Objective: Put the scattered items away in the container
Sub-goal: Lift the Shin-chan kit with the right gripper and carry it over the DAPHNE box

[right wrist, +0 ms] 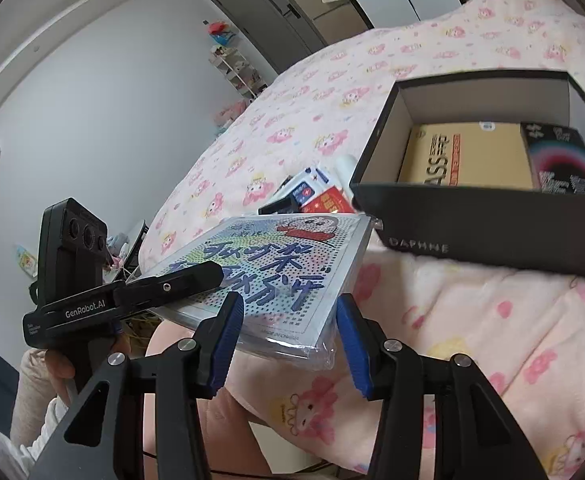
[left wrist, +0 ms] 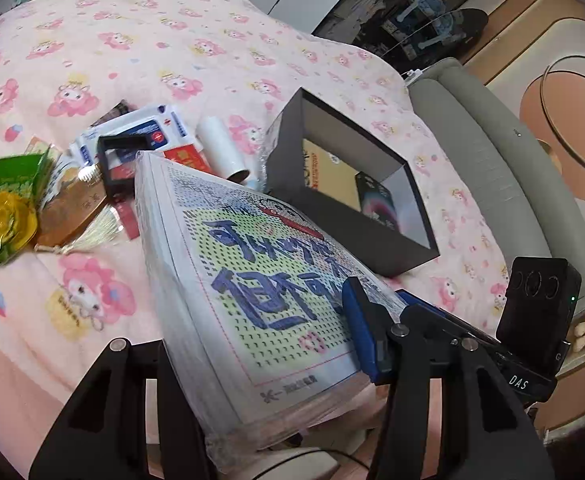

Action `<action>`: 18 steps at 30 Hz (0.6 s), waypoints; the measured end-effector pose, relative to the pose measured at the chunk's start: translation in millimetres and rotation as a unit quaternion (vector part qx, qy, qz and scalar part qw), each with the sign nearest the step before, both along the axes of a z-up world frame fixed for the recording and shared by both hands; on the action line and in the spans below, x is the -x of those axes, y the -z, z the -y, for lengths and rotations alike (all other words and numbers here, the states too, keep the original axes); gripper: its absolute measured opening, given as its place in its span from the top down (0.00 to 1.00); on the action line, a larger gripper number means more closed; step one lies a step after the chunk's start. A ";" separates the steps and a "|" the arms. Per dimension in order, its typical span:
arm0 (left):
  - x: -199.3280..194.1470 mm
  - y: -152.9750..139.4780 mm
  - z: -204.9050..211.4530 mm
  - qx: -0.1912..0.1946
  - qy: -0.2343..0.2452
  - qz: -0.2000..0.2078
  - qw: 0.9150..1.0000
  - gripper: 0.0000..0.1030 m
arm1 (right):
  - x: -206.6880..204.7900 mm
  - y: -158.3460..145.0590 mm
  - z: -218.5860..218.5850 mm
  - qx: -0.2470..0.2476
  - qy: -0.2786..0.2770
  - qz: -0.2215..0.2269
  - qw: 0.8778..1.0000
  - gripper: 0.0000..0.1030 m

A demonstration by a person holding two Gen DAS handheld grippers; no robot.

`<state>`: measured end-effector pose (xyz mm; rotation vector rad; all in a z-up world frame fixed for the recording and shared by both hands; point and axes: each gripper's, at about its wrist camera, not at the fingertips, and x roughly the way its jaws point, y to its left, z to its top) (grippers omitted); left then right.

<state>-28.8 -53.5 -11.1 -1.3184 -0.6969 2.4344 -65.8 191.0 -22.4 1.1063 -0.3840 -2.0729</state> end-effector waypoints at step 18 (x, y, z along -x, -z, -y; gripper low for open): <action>27.0 22.8 -35.5 0.160 0.019 0.054 0.985 0.64 | 25.2 72.0 -27.6 -0.032 0.024 0.075 0.996 0.65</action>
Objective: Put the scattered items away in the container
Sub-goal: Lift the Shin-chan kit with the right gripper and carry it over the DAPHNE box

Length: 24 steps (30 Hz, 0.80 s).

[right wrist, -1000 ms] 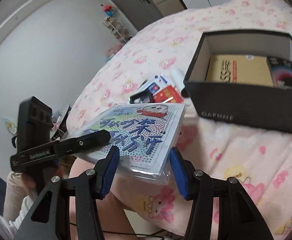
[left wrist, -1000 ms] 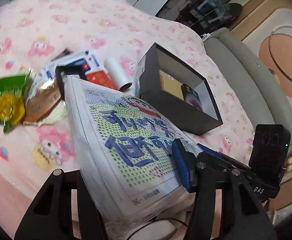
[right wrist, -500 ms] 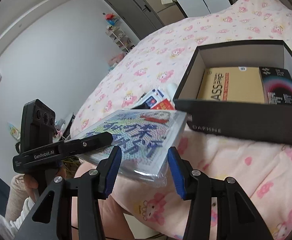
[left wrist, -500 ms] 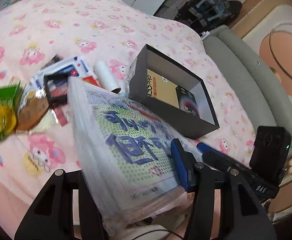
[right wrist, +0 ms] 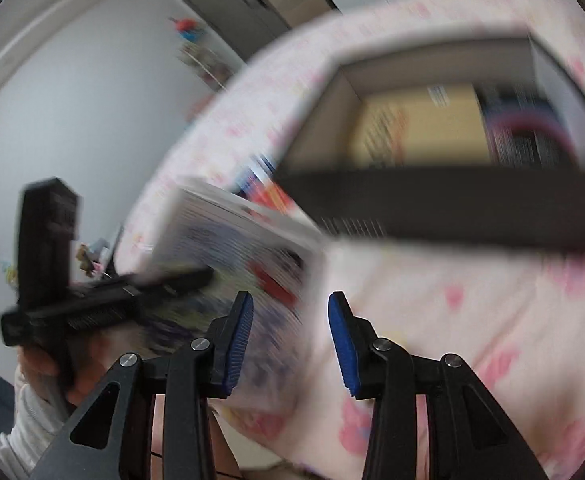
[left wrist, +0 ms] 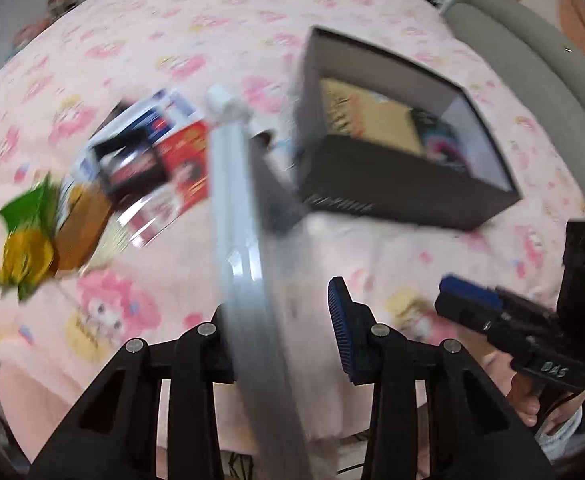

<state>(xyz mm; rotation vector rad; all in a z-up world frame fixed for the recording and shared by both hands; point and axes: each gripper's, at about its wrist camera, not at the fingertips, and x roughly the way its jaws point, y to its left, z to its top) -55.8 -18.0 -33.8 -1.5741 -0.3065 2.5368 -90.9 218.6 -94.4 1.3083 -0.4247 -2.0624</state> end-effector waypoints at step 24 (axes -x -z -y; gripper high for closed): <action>-6.7 76.1 66.5 0.005 -0.073 0.100 0.992 0.47 | 21.4 88.8 110.5 -0.029 -0.100 0.071 0.992 0.50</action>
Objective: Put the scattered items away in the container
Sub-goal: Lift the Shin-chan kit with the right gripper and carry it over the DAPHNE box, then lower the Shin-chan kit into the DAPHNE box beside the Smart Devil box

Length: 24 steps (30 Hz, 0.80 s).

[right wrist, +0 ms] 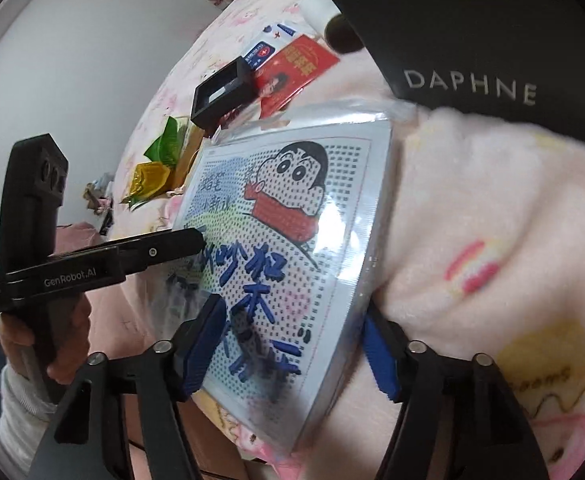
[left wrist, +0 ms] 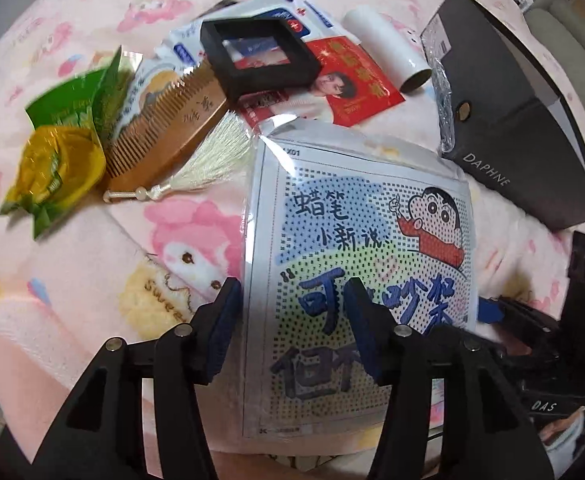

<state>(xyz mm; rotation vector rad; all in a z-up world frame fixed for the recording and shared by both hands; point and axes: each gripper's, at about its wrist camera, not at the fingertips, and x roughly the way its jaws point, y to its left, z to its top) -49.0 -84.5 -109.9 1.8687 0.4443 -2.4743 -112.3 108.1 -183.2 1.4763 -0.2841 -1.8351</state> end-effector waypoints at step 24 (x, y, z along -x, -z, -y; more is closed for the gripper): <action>54.2 -122.7 -86.7 -0.004 0.070 -0.129 0.989 0.49 | 20.5 -176.5 -103.3 0.075 0.091 -0.200 0.973 0.54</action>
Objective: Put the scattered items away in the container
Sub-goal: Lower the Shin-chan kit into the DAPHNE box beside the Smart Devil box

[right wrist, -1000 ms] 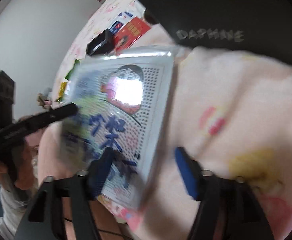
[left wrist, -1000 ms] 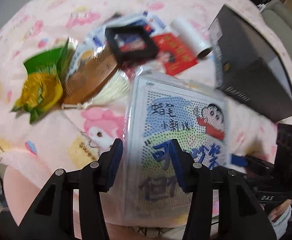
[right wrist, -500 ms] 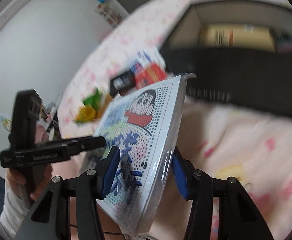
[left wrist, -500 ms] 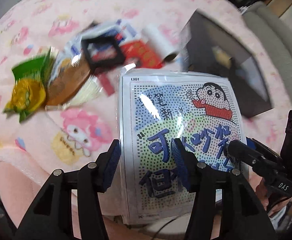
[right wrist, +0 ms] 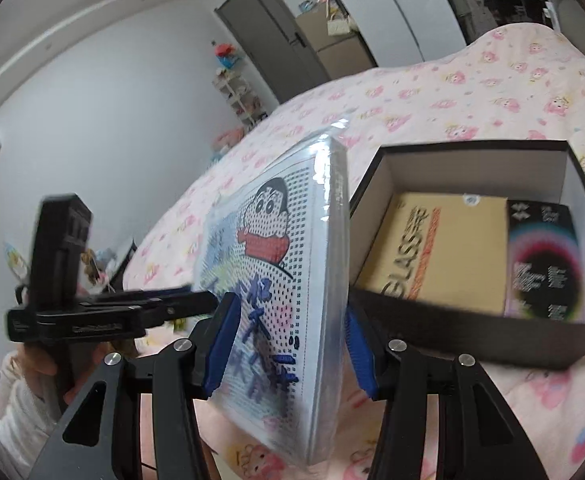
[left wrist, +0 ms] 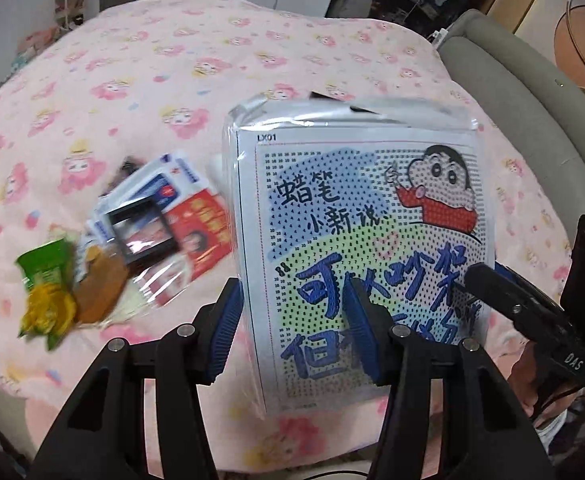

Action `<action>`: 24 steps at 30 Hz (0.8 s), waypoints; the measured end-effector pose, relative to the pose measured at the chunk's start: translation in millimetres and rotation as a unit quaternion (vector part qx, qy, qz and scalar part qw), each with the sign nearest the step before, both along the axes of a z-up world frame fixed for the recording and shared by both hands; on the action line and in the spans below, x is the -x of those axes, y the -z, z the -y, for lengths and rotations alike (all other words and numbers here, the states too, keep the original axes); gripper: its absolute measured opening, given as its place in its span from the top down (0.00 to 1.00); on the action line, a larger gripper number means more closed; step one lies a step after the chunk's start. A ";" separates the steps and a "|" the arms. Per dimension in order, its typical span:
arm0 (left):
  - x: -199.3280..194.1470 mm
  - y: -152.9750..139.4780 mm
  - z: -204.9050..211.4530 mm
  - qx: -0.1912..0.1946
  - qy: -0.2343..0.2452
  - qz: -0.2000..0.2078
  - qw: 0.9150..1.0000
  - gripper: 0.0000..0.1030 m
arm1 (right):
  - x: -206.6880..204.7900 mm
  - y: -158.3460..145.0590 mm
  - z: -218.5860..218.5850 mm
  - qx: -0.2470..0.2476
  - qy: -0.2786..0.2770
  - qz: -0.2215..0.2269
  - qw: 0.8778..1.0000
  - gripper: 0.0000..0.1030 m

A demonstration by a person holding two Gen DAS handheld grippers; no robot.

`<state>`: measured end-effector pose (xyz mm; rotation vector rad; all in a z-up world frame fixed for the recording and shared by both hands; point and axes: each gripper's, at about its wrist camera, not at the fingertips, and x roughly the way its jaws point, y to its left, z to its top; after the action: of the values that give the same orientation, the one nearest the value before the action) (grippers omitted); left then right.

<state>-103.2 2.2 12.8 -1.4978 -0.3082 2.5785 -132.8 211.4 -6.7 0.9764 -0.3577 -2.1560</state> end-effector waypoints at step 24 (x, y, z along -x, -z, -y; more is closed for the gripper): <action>134.5 44.9 -154.2 0.069 0.114 0.044 0.990 0.65 | 115.6 49.9 -89.4 -0.013 0.080 0.074 0.994 0.54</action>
<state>-237.7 156.4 -32.1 -1.5920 0.0318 2.4016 -248.4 300.7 -56.5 1.1610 -0.4960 -2.2410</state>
